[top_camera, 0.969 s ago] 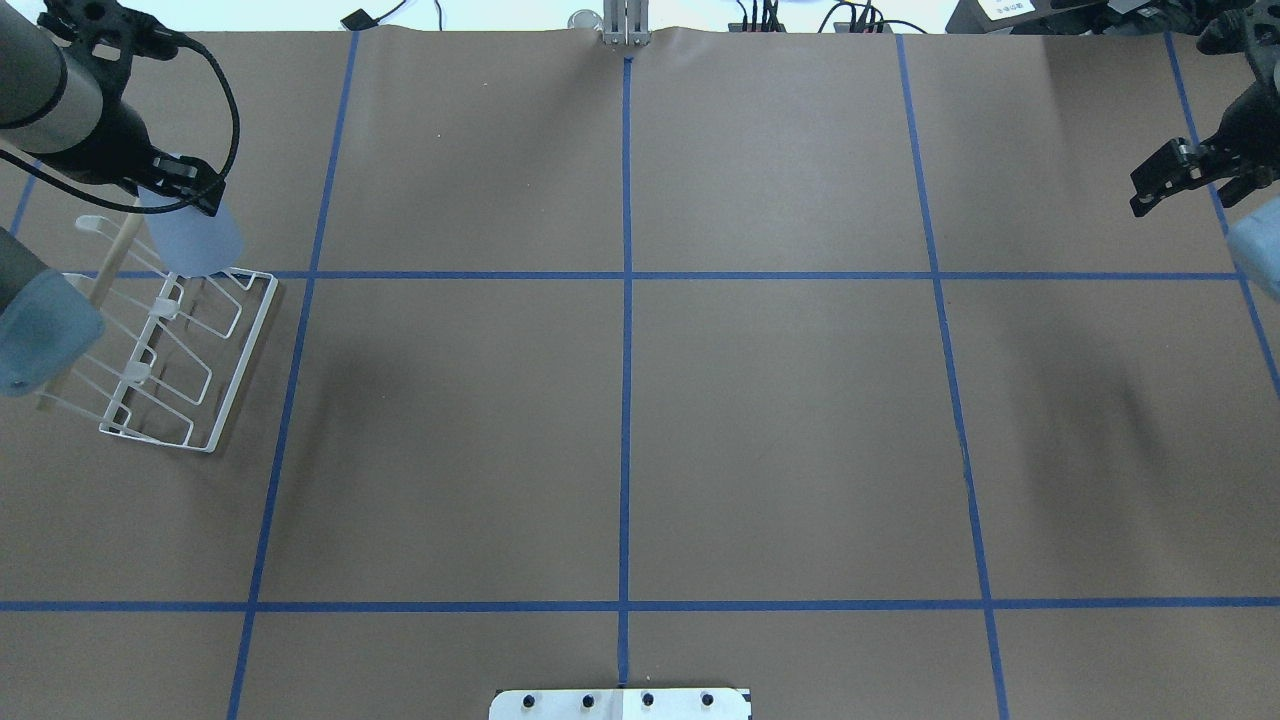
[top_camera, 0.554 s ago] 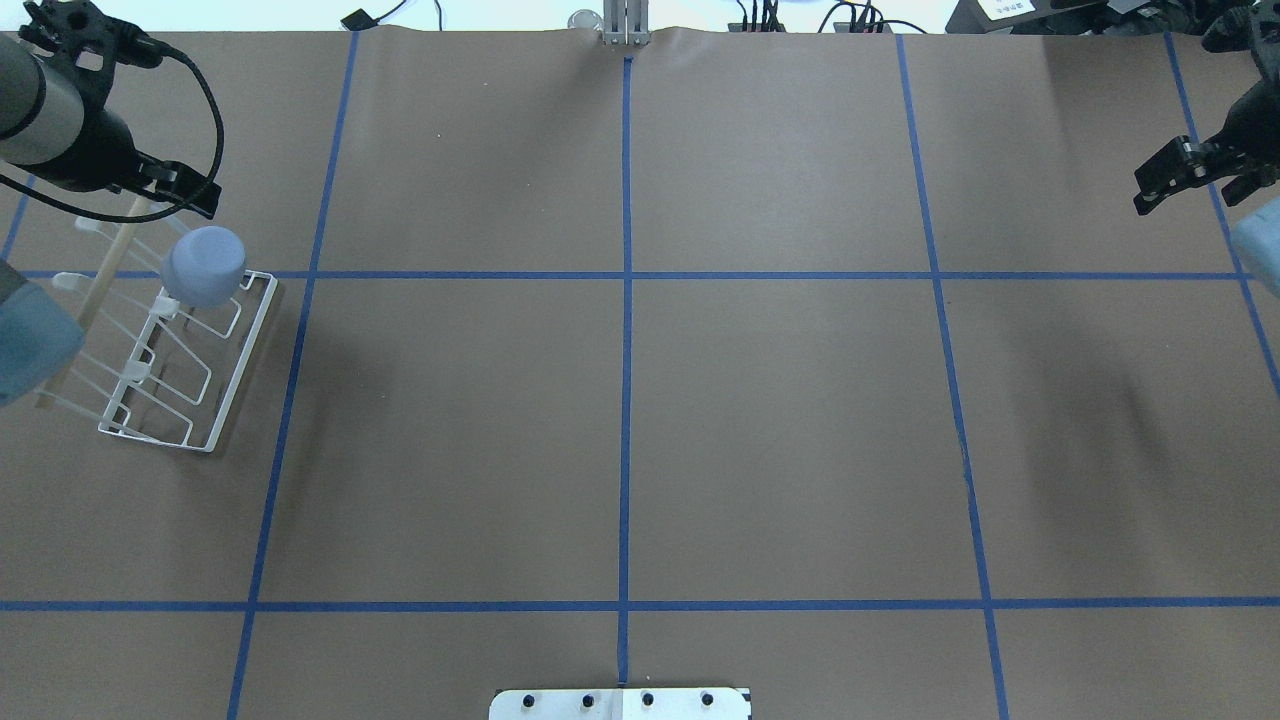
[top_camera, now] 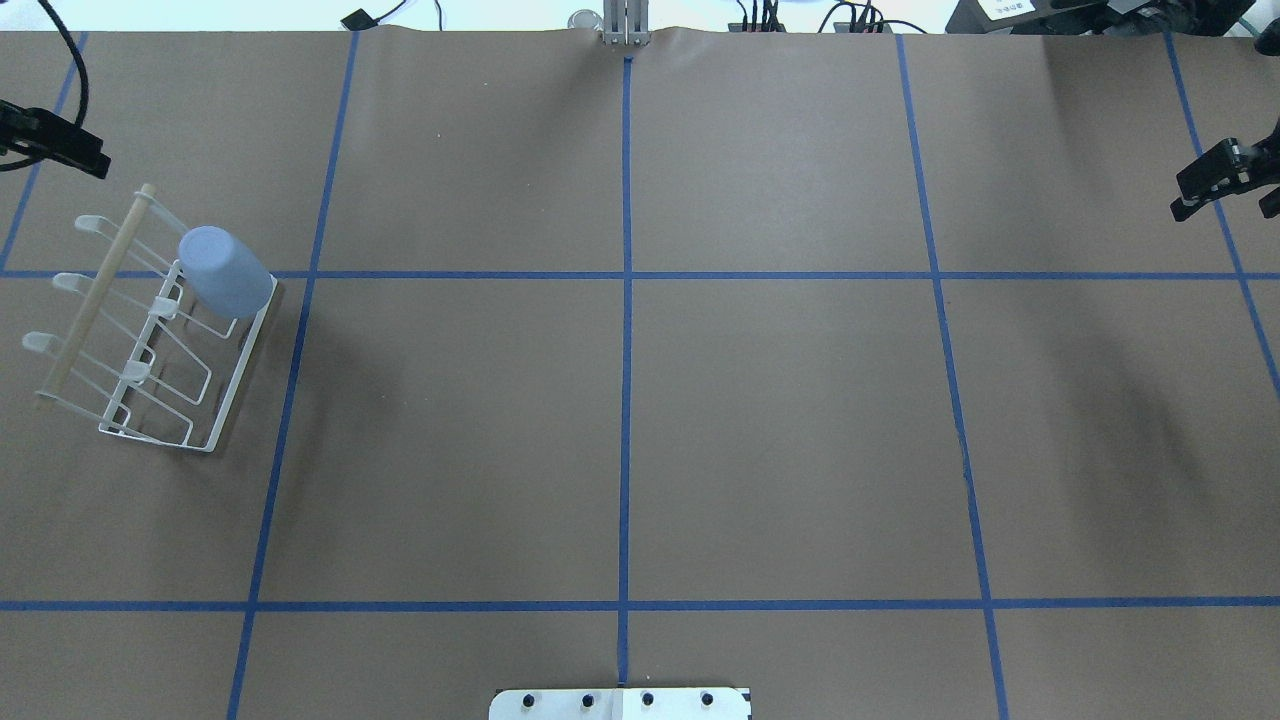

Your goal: Hang cup on cup holder

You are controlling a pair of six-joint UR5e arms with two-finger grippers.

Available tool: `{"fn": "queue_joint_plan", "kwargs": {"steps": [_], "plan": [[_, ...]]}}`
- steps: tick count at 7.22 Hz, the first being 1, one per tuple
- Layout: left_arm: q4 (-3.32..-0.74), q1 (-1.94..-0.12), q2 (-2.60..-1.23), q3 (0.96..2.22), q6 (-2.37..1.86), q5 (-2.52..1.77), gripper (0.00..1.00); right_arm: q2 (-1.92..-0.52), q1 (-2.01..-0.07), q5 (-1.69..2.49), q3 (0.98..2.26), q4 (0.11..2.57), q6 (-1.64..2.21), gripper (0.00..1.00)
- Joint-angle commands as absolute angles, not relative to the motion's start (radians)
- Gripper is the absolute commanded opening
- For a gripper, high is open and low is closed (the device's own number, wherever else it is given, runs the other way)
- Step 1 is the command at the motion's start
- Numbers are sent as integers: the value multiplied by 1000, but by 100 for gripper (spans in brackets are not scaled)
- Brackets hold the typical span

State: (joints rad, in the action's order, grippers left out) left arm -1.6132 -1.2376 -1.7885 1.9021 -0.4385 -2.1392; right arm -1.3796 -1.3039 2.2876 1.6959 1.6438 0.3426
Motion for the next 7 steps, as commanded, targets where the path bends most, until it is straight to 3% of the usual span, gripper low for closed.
{"fn": "queue_joint_plan", "kwargs": {"steps": [1,3,7], "plan": [[-1620,-1391,-1703,1855,-416,-2268,98,-1434,-1353,2295,1701,1644,287,100],[-1614,-1520,-1614,1830,-207,-2283,98,-1498,-1438,2304,1701,1647,172,100],[-1632,-1545,-1448,1730,-161,-2284,98,-1623,-1543,2303,1706,1652,166,100]]}}
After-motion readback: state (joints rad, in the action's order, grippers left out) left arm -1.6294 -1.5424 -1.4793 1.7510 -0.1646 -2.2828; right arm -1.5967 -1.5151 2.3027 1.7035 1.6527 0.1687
